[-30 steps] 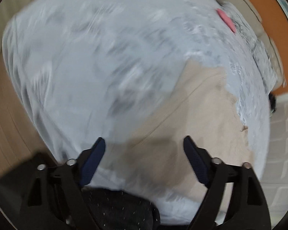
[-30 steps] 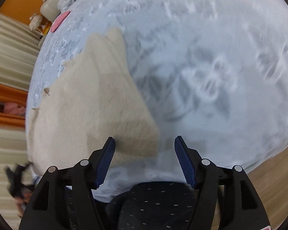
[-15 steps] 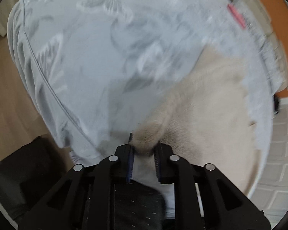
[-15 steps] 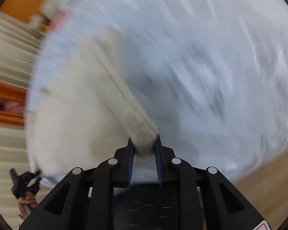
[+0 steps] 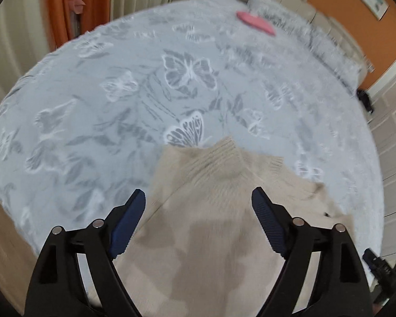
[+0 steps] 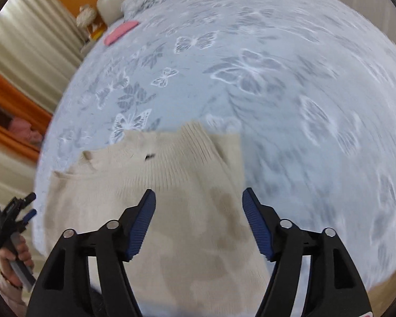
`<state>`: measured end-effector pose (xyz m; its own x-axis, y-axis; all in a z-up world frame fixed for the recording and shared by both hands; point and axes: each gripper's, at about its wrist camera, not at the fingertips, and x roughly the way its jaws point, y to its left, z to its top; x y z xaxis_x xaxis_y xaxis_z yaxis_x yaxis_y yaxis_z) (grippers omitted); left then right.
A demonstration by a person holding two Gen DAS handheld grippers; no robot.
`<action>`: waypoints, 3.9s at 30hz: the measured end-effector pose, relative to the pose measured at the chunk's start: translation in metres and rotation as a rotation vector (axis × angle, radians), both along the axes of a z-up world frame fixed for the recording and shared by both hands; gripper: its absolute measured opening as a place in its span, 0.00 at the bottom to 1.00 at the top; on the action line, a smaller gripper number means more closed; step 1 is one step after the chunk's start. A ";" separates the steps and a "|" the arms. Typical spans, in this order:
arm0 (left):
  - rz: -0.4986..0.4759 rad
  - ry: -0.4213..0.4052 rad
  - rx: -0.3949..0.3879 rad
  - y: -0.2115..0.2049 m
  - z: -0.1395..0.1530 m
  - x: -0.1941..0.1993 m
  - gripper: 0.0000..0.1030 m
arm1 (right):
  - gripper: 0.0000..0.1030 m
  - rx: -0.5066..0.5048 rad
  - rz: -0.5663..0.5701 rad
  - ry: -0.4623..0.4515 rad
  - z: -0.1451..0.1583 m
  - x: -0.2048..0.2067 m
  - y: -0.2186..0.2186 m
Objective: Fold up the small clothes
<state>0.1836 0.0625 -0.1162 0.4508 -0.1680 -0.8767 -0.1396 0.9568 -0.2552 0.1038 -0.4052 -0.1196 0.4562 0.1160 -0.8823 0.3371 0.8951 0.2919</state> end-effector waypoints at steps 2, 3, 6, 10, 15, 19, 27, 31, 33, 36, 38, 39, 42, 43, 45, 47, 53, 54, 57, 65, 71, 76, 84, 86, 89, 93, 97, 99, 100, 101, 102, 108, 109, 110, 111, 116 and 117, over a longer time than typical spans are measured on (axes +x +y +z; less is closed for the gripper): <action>-0.002 0.043 0.024 -0.009 -0.018 0.017 0.78 | 0.68 -0.022 0.019 0.028 -0.012 0.024 0.003; -0.009 0.048 0.018 -0.011 -0.026 0.021 0.78 | 0.69 -0.028 0.017 0.045 -0.021 0.034 0.004; -0.032 0.074 -0.008 -0.011 -0.039 0.027 0.32 | 0.52 0.028 0.020 0.084 -0.046 0.055 0.003; 0.036 0.004 -0.105 0.015 -0.021 0.022 0.08 | 0.09 0.103 0.037 -0.012 -0.031 0.052 0.006; 0.065 0.014 -0.073 0.026 -0.029 0.031 0.09 | 0.11 0.111 -0.040 -0.071 -0.028 0.045 -0.010; 0.029 0.084 0.049 0.008 -0.058 0.040 0.14 | 0.23 0.071 -0.037 0.056 -0.055 0.058 -0.007; -0.077 -0.059 0.114 -0.031 -0.010 0.014 0.34 | 0.16 0.022 0.079 -0.037 -0.013 0.031 0.034; -0.124 0.075 0.261 -0.044 -0.063 0.023 0.36 | 0.08 0.031 0.040 0.093 -0.058 0.033 0.027; -0.131 0.045 0.285 -0.044 -0.046 0.016 0.35 | 0.21 0.034 -0.028 0.051 -0.032 0.021 0.021; -0.111 -0.001 0.263 -0.039 -0.018 -0.003 0.47 | 0.36 -0.017 -0.008 0.021 -0.022 0.002 0.024; -0.109 0.002 0.279 -0.039 -0.012 -0.015 0.47 | 0.30 -0.059 0.018 0.153 -0.047 -0.004 0.025; -0.109 0.012 0.284 -0.039 -0.010 -0.020 0.47 | 0.29 -0.046 0.013 0.163 -0.050 -0.014 0.024; -0.121 0.013 0.291 -0.036 0.001 -0.045 0.48 | 0.31 -0.010 -0.031 0.042 -0.019 -0.045 0.027; -0.124 0.009 0.297 -0.037 0.004 -0.054 0.49 | 0.31 0.010 -0.041 0.003 -0.009 -0.059 0.030; -0.129 0.009 0.290 -0.035 0.008 -0.070 0.51 | 0.31 0.030 -0.031 -0.002 -0.006 -0.072 0.037; -0.140 0.019 0.292 -0.034 0.008 -0.083 0.51 | 0.31 0.009 -0.001 0.034 -0.015 -0.084 0.046; -0.136 0.046 0.331 -0.025 -0.002 -0.110 0.52 | 0.26 0.026 -0.029 0.146 -0.059 -0.114 0.049; -0.133 0.056 0.336 -0.023 -0.003 -0.114 0.52 | 0.26 0.027 -0.041 0.139 -0.056 -0.117 0.049; -0.125 0.057 0.344 -0.018 -0.003 -0.124 0.52 | 0.31 0.007 -0.038 0.093 -0.037 -0.124 0.055; -0.123 0.050 0.353 -0.014 0.001 -0.136 0.55 | 0.27 -0.029 -0.022 0.152 -0.056 -0.130 0.053; -0.052 0.086 0.281 0.008 -0.007 -0.137 0.65 | 0.42 -0.051 -0.062 0.084 -0.029 -0.145 0.046; 0.169 0.134 -0.078 0.062 -0.031 -0.130 0.75 | 0.64 0.045 -0.187 0.082 -0.035 -0.151 0.013; 0.346 0.218 -0.323 0.087 -0.079 -0.119 0.75 | 0.71 0.329 -0.311 0.122 -0.082 -0.141 -0.002; 0.337 0.201 -0.353 0.085 -0.079 -0.116 0.40 | 0.50 0.363 -0.297 0.072 -0.080 -0.135 0.004; 0.322 0.192 -0.369 0.084 -0.066 -0.113 0.18 | 0.16 0.357 -0.254 0.002 -0.055 -0.130 0.010; 0.298 0.177 -0.400 0.093 -0.036 -0.123 0.17 | 0.14 0.274 -0.211 -0.081 -0.010 -0.146 0.007; 0.288 0.264 -0.294 0.090 -0.064 -0.123 0.17 | 0.17 0.172 -0.175 0.074 -0.048 -0.149 -0.001; 0.264 0.272 -0.242 0.080 -0.079 -0.124 0.20 | 0.22 0.208 -0.175 0.170 -0.081 -0.151 -0.004; 0.254 0.258 -0.213 0.076 -0.074 -0.125 0.23 | 0.29 0.211 -0.191 0.150 -0.077 -0.153 -0.005; 0.236 0.246 -0.190 0.073 -0.065 -0.123 0.25 | 0.33 0.200 -0.205 0.121 -0.066 -0.155 -0.005; 0.231 0.235 -0.178 0.073 -0.055 -0.123 0.26 | 0.36 0.162 -0.214 0.106 -0.053 -0.155 -0.005; 0.169 0.015 -0.053 0.064 0.015 -0.098 0.49 | 0.63 -0.005 -0.163 -0.014 0.009 -0.122 -0.012; 0.144 0.000 -0.057 0.056 0.018 -0.087 0.51 | 0.63 0.008 -0.151 -0.022 0.011 -0.111 -0.016; 0.124 -0.005 -0.061 0.048 0.019 -0.077 0.51 | 0.63 0.019 -0.131 -0.028 0.011 -0.091 -0.015; 0.102 -0.005 -0.066 0.039 0.017 -0.067 0.51 | 0.63 0.021 -0.111 -0.030 0.009 -0.075 -0.013; -0.002 0.034 0.003 -0.007 -0.010 -0.026 0.50 | 0.63 -0.020 -0.038 0.064 -0.024 0.005 0.007; 0.001 0.055 0.025 -0.013 -0.018 -0.019 0.49 | 0.63 -0.018 -0.042 0.086 -0.031 0.010 0.011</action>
<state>0.1644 0.0497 -0.1346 0.4022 -0.1454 -0.9039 -0.1532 0.9627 -0.2230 0.1140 -0.3942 -0.1506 0.3826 0.0823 -0.9202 0.3980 0.8842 0.2446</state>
